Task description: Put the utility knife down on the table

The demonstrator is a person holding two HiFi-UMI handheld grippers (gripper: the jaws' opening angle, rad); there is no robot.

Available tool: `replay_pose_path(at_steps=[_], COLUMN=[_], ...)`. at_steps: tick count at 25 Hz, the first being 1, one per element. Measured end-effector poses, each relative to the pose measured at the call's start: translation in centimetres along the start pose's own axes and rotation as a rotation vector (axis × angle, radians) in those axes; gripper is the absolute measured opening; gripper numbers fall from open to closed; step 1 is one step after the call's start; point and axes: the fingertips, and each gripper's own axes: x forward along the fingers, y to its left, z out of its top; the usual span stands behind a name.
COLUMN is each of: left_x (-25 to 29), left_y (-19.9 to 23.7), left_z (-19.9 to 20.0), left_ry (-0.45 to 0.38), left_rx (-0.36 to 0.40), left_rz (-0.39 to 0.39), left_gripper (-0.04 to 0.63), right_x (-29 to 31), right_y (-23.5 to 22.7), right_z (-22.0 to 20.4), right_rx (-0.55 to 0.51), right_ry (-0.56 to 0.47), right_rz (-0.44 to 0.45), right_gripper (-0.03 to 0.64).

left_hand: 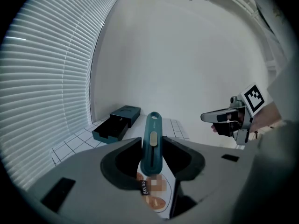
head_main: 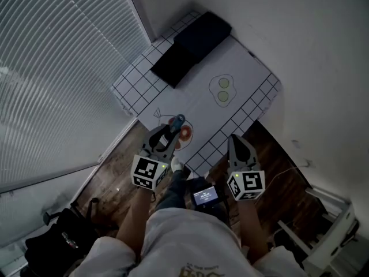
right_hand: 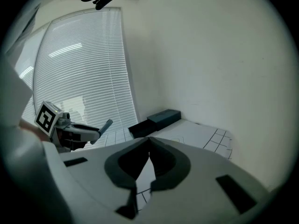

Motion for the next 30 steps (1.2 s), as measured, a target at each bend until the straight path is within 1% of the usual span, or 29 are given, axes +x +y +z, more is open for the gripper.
replay_pose_path(at_steps=[3, 5, 8, 13, 16, 22, 27, 30], left_x=[0.9, 1.5, 2.5, 4.3, 5.4, 7.6, 9.2, 9.6], left_y=[-0.4, -0.5, -0.4, -0.1, 0.0, 0.4, 0.6, 0.7], left_z=[-1.3, -2.3, -3.1, -5.4, -6.2, -7.1, -8.4, -9.2], left_ry=[0.035, 0.064, 0.080, 0.142, 0.158, 0.178, 0.204, 0.227], left_rx=[-0.002, 0.010, 0.026, -0.007, -0.013, 0.008, -0.017, -0.016], left_rz=[-0.014, -0.024, -0.031, -0.038, -0.047, -0.058, -0.061, -0.069], left_gripper=[0.144, 0.144, 0.144, 0.144, 0.144, 0.144, 0.144, 0.144], right_x=[0.5, 0.9, 1.5, 2.9, 3.7, 4.8, 5.1, 5.4], right_y=[-0.3, -0.7, -1.2, -1.6, -1.7, -2.1, -2.7, -3.0], right_z=[-1.1, -1.8, -3.0, -4.5, -5.0, -6.0, -7.1, -7.9], right_rx=[-0.005, 0.002, 0.006, -0.004, -0.007, -0.001, 0.020, 0.019], right_ry=[0.028, 0.041, 0.061, 0.093, 0.103, 0.118, 0.134, 0.144], right_rz=[0.001, 0.001, 0.004, 0.018, 0.021, 0.014, -0.008, -0.014], right_gripper=[0.008, 0.008, 0.008, 0.008, 0.008, 0.008, 0.008, 0.008])
